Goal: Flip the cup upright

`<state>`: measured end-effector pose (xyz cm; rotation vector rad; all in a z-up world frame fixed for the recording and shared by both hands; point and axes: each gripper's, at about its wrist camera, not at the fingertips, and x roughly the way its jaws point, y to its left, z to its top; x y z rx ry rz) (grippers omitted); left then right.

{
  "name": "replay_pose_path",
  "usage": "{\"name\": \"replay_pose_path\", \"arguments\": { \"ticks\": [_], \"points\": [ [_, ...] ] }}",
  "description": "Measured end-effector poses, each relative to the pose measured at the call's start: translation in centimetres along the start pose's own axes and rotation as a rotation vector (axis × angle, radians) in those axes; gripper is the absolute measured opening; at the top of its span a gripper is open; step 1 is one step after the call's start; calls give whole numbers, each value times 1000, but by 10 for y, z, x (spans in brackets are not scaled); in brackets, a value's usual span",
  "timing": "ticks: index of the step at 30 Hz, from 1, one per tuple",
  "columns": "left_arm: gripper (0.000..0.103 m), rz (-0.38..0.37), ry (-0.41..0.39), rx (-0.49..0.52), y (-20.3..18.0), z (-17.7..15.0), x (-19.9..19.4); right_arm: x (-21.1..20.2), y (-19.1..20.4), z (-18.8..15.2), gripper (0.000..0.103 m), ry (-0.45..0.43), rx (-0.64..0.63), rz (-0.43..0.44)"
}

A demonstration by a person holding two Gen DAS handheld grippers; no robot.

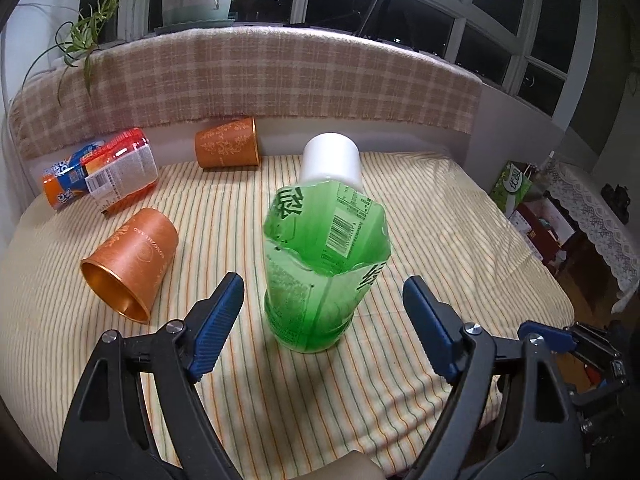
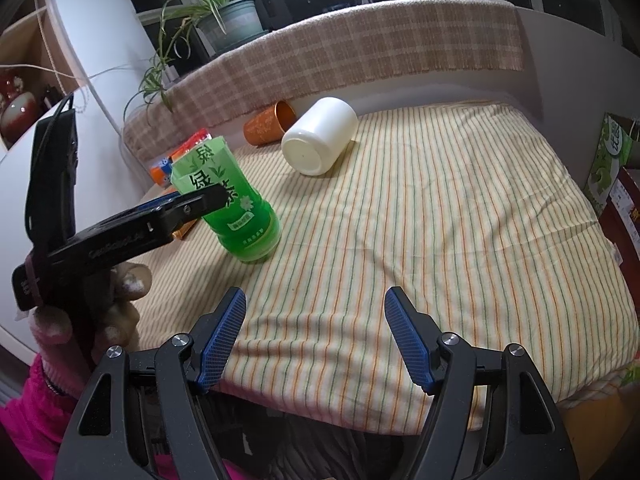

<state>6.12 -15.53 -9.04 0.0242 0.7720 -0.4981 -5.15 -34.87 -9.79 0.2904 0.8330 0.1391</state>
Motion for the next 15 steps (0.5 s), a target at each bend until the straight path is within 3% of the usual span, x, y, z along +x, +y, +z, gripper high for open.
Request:
{"name": "replay_pose_path", "arguments": {
  "ticks": [5, 15],
  "points": [
    [85, 32, -41, 14, 3, -2, -21, -4, 8, 4, 72, -35, -31, -21],
    [92, 156, -212, 20, 17, -4, -83, -11, 32, 15, 72, -123, -107, -68]
  ]
}}
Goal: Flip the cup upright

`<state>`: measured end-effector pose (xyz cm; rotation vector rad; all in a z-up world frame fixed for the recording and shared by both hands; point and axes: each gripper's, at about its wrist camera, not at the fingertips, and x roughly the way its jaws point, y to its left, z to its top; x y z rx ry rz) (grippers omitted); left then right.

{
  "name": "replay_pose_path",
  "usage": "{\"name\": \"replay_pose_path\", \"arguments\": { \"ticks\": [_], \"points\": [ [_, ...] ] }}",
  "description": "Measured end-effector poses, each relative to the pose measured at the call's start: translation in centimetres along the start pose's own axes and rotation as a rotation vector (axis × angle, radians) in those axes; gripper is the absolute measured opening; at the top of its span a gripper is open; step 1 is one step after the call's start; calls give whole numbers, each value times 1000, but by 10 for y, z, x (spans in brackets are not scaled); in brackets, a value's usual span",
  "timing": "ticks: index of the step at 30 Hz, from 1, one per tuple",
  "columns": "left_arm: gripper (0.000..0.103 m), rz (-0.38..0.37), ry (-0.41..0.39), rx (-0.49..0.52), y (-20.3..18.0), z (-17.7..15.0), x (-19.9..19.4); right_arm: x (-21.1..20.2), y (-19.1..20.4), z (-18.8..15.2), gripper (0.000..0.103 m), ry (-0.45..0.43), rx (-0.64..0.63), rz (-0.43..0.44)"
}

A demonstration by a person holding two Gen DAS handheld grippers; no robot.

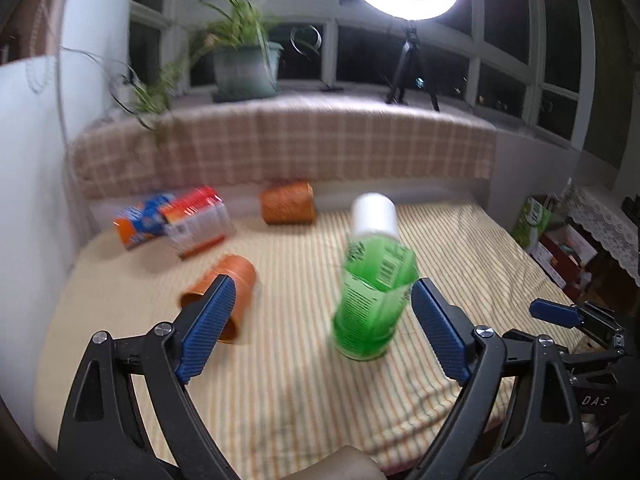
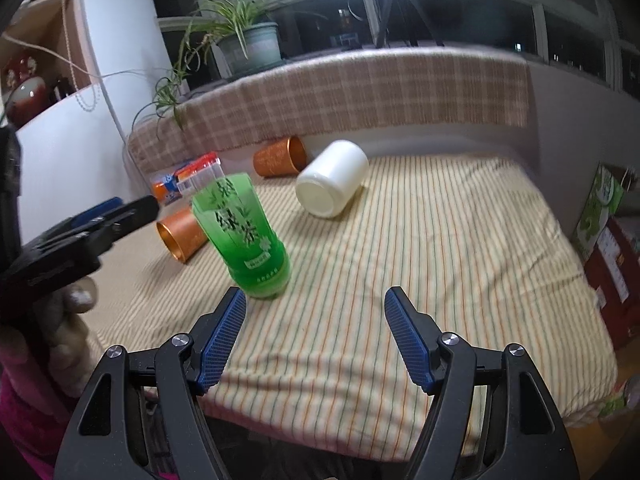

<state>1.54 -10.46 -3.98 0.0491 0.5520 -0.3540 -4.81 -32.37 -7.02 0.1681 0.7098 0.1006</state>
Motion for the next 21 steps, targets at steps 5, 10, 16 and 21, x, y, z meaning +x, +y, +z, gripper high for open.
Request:
{"name": "replay_pose_path", "arguments": {
  "ticks": [5, 10, 16, 21],
  "points": [
    [97, 60, -67, -7, 11, 6, -22, -7, 12, 8, 78, -66, -38, -34],
    [103, 93, -130, -26, 19, 8, -42, -17, 20, 16, 80, -146, -60, -87],
    [103, 112, -154, -27, 21, 7, -54, -19, 26, 17, 81, -177, -82, -132],
    [103, 122, -158, -29, 20, 5, -59, -20, 29, 16, 81, -184, -91, -142]
  ]
}}
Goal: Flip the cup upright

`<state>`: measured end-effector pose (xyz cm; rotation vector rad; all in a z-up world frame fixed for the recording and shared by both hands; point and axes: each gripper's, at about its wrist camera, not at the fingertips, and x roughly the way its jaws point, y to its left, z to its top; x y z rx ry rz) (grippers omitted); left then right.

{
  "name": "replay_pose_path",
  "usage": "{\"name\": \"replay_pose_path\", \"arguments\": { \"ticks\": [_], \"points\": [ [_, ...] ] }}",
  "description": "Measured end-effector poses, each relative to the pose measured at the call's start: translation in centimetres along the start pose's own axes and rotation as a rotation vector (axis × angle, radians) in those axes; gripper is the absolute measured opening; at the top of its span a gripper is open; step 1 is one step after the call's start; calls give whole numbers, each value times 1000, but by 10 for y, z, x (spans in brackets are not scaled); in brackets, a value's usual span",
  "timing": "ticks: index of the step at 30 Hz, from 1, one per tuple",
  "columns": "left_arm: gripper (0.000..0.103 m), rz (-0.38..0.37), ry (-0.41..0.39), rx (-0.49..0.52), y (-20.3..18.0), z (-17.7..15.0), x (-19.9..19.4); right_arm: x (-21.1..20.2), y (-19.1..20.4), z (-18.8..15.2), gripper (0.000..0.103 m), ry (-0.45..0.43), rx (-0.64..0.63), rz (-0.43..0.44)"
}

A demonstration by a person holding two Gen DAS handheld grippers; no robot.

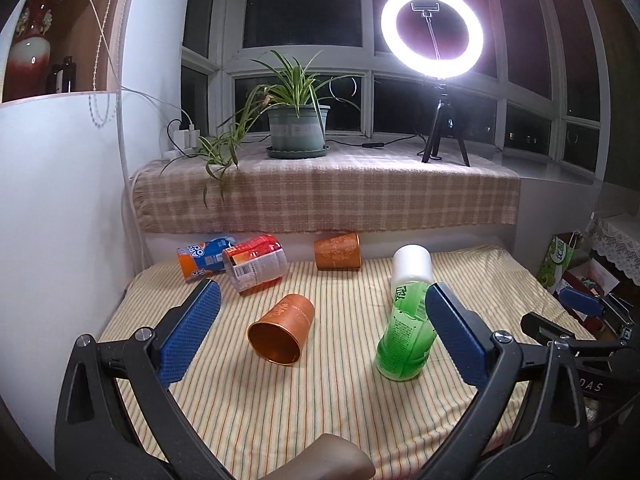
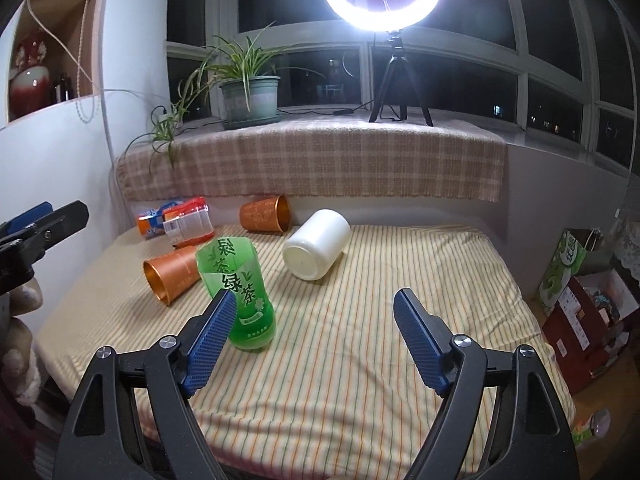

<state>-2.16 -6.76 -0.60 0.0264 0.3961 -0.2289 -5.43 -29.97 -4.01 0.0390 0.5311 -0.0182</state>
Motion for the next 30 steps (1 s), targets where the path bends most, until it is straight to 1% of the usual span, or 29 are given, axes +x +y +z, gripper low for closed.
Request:
{"name": "replay_pose_path", "arguments": {
  "ticks": [7, 17, 30],
  "points": [
    [103, 6, 1, -2, 1, 0, -1, -4, 1, 0, 81, -13, -2, -11],
    [103, 10, 9, -1, 2, -1, 1, 0, -2, 0, 81, -4, 16, -18],
    [103, 17, 37, 17, -4, -5, 11, 8, -5, -3, 81, 15, 28, -19]
  ]
}}
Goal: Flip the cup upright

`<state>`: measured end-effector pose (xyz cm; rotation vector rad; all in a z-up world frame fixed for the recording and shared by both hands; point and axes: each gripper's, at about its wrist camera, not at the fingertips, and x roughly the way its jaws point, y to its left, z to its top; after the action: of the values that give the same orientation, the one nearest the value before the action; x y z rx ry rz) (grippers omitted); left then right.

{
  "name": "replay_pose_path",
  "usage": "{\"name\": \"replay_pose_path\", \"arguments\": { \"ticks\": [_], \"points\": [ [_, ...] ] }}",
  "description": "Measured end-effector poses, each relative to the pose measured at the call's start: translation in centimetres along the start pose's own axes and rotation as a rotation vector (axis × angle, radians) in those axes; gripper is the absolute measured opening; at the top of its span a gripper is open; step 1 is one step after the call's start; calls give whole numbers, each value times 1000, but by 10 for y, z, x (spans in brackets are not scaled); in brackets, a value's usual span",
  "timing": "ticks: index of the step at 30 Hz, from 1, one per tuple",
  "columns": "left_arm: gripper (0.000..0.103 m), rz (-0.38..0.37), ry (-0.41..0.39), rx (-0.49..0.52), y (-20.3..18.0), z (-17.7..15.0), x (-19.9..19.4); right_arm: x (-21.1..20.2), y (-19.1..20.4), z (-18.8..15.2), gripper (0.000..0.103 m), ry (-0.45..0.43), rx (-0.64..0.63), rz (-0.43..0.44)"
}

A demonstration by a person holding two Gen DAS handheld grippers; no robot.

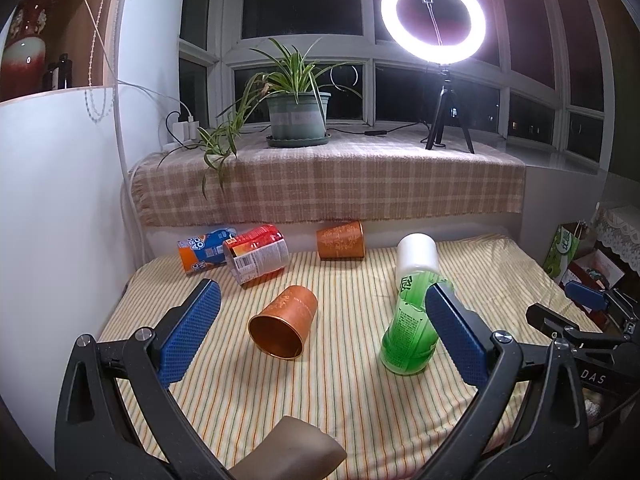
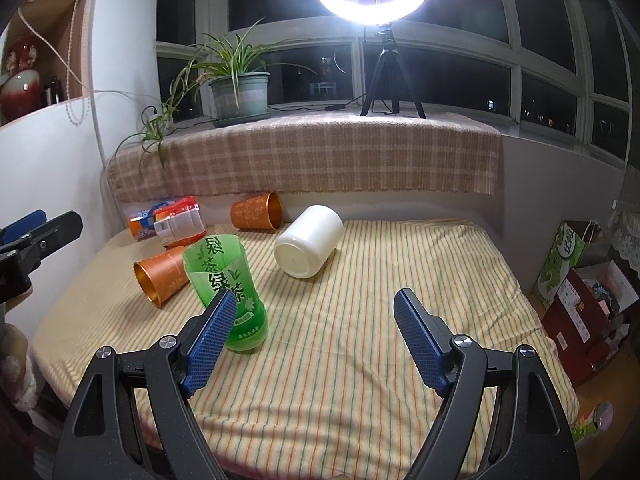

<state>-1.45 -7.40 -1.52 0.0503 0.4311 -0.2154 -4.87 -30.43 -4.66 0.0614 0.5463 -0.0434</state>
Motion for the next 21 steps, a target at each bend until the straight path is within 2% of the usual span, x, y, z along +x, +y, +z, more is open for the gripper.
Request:
{"name": "replay_pose_path", "arguments": {
  "ticks": [21],
  "points": [
    [103, 13, 23, -8, 3, 0, 7, 11, 5, -4, 81, 38, -7, 13]
  ]
}}
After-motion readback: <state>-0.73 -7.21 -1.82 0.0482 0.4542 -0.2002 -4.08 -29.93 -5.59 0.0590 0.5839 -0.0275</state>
